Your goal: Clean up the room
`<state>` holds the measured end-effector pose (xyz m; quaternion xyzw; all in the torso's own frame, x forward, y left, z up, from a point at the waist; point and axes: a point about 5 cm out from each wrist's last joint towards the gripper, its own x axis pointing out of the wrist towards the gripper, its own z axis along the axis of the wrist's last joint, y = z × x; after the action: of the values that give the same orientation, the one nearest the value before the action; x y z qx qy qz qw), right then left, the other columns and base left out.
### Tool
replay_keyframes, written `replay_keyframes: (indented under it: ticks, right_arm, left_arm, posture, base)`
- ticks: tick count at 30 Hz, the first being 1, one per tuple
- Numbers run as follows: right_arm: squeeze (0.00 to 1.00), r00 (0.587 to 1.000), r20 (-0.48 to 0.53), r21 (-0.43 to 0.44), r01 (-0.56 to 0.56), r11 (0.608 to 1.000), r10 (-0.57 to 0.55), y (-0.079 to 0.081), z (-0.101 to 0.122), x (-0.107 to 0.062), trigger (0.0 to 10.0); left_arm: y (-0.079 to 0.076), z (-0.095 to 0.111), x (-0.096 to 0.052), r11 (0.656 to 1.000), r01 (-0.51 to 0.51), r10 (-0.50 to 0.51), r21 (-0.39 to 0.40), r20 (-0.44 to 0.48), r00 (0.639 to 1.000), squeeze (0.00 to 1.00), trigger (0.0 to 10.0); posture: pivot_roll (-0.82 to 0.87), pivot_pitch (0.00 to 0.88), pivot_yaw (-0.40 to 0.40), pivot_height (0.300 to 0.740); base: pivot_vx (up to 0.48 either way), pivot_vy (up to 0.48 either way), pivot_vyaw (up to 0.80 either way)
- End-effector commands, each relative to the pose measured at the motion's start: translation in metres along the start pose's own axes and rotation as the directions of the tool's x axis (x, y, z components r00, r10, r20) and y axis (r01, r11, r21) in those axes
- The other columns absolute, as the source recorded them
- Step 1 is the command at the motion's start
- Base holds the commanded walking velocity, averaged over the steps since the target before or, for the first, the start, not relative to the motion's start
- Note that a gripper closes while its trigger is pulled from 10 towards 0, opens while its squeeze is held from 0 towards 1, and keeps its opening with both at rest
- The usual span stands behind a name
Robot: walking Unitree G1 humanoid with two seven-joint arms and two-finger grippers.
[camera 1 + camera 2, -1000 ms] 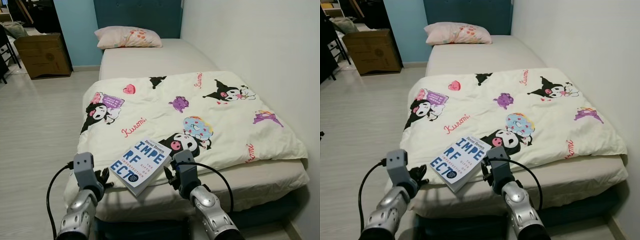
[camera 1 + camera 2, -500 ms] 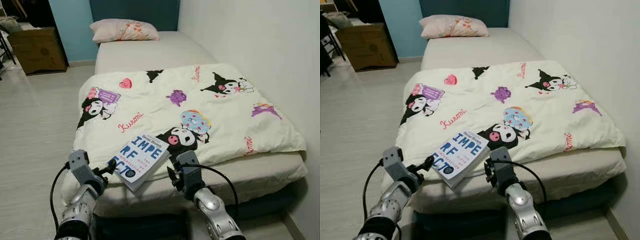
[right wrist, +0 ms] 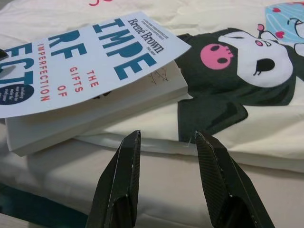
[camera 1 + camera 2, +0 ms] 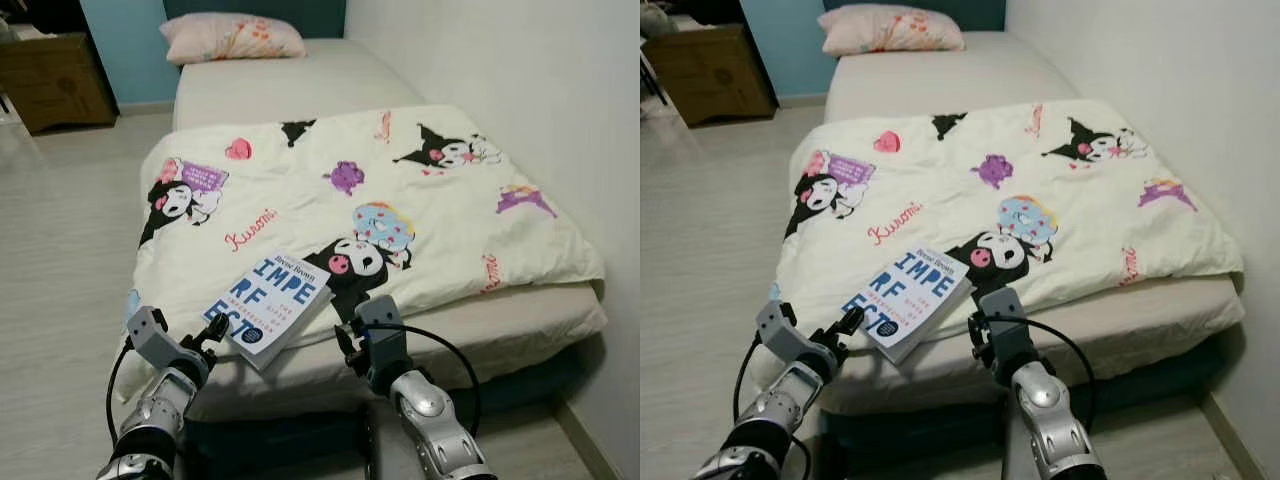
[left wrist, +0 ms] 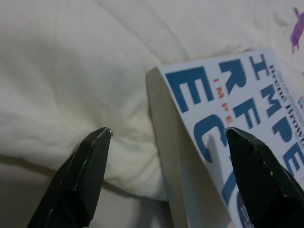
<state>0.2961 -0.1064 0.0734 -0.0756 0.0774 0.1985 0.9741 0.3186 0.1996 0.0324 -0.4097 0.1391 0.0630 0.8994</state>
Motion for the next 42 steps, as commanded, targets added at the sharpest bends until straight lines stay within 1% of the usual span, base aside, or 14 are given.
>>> replay_keyframes:
  ticks: [1,7,9,12,14,18,24,30,36,37,39,40,41,42]
  right_arm:
    - [0.0,1.0,-0.019,-0.004,-0.015,1.0,0.015,0.004,-0.003,-0.003,10.0]
    - [0.0,1.0,-0.017,-0.007,-0.013,1.0,0.013,0.004,0.0,-0.004,10.0]
    - [0.0,1.0,-0.017,-0.007,-0.009,1.0,0.009,0.004,0.001,-0.005,10.0]
    - [0.0,1.0,-0.019,-0.007,-0.008,1.0,0.008,0.004,0.001,-0.006,10.0]
    - [0.0,1.0,-0.023,-0.008,-0.011,1.0,0.011,0.006,0.002,-0.006,10.0]
    - [0.0,1.0,-0.025,-0.012,-0.017,1.0,0.017,0.008,0.002,-0.006,10.0]
    - [0.0,0.999,-0.032,-0.014,-0.028,1.0,0.028,0.012,0.002,-0.006,10.0]
    - [0.0,0.999,-0.039,-0.017,-0.035,0.999,0.034,0.012,0.001,-0.006,10.0]
    - [0.0,0.999,-0.041,-0.023,-0.035,0.999,0.034,0.011,0.002,-0.006,10.0]
    - [0.0,0.999,-0.041,-0.025,-0.033,0.999,0.032,0.01,0.002,-0.006,10.0]
    - [0.0,0.999,-0.041,-0.025,-0.033,0.999,0.032,0.01,0.002,-0.006,10.0]
    - [0.0,0.999,-0.041,-0.027,-0.031,0.999,0.03,0.009,0.002,-0.005,10.0]
    - [0.0,0.999,-0.041,-0.028,-0.031,0.999,0.03,0.009,0.002,-0.005,10.0]
    - [0.0,0.999,-0.042,-0.03,-0.032,0.999,0.031,0.01,0.002,-0.005,10.0]
  left_arm:
    - [0.003,-0.001,0.0,0.999,-0.001,0.0,-0.033,-0.021,1.0,0.0,10.0]
    - [-0.003,0.005,0.004,0.998,0.02,-0.02,-0.052,-0.011,1.0,0.0,10.0]
    - [-0.014,0.013,0.009,0.993,0.091,-0.09,-0.077,0.018,0.996,0.0,10.0]
    - [-0.019,0.016,0.01,0.987,0.136,-0.134,-0.091,0.028,0.991,0.0,10.0]
    - [-0.029,0.019,0.012,0.969,0.225,-0.222,-0.1,0.033,0.974,0.0,10.0]
    - [-0.036,0.016,0.011,0.945,0.316,-0.316,-0.08,0.008,0.949,0.0,10.0]
    - [-0.038,0.003,0.004,0.91,0.411,-0.414,-0.051,-0.076,0.907,0.0,10.0]
    - [-0.038,-0.005,0.003,0.907,0.418,-0.42,-0.047,-0.109,0.901,0.0,10.0]
    - [-0.042,-0.003,0.009,0.93,0.369,-0.367,-0.003,-0.092,0.926,0.0,10.0]
    - [-0.045,0.002,0.012,0.934,0.357,-0.356,-0.003,-0.067,0.932,0.0,9.1]
    - [-0.045,0.002,0.012,0.934,0.357,-0.356,-0.003,-0.067,0.932,0.0,9.1]
    - [-0.048,0.007,0.014,0.937,0.349,-0.349,-0.009,-0.04,0.936,0.0,3.6]
    - [-0.05,0.011,0.015,0.939,0.344,-0.345,-0.023,-0.016,0.939,0.0,0.9]
    - [-0.049,0.013,0.015,0.94,0.339,-0.34,-0.037,-0.002,0.941,0.0,0.0]
  posture:
    - [-0.18,0.235,-0.019,0.502]
    - [-0.19,0.245,-0.014,0.502]
    - [-0.18,0.249,-0.014,0.502]
    - [-0.18,0.245,-0.013,0.502]
    - [-0.17,0.245,-0.011,0.502]
    - [-0.16,0.237,-0.004,0.502]
    - [-0.16,0.228,-0.001,0.502]
    - [-0.16,0.227,-0.003,0.502]
    - [-0.17,0.222,-0.005,0.502]
    - [-0.17,0.219,-0.003,0.502]
    - [-0.17,0.219,-0.003,0.502]
    - [-0.17,0.218,-0.003,0.502]
    - [-0.16,0.213,-0.002,0.502]
    - [-0.16,0.211,-0.003,0.502]
  base:
    - [0.0,0.0,0.0]
    - [0.0,0.0,0.0]
    - [0.0,0.0,0.0]
    - [0.0,0.0,0.0]
    - [0.0,0.0,0.0]
    - [0.0,0.0,0.0]
    - [0.0,0.0,0.0]
    - [0.0,0.0,0.0]
    - [0.0,0.0,0.0]
    - [0.0,0.0,0.0]
    - [0.0,0.0,0.0]
    - [0.0,0.0,0.0]
    - [0.0,0.0,0.0]
    - [0.0,0.0,0.0]
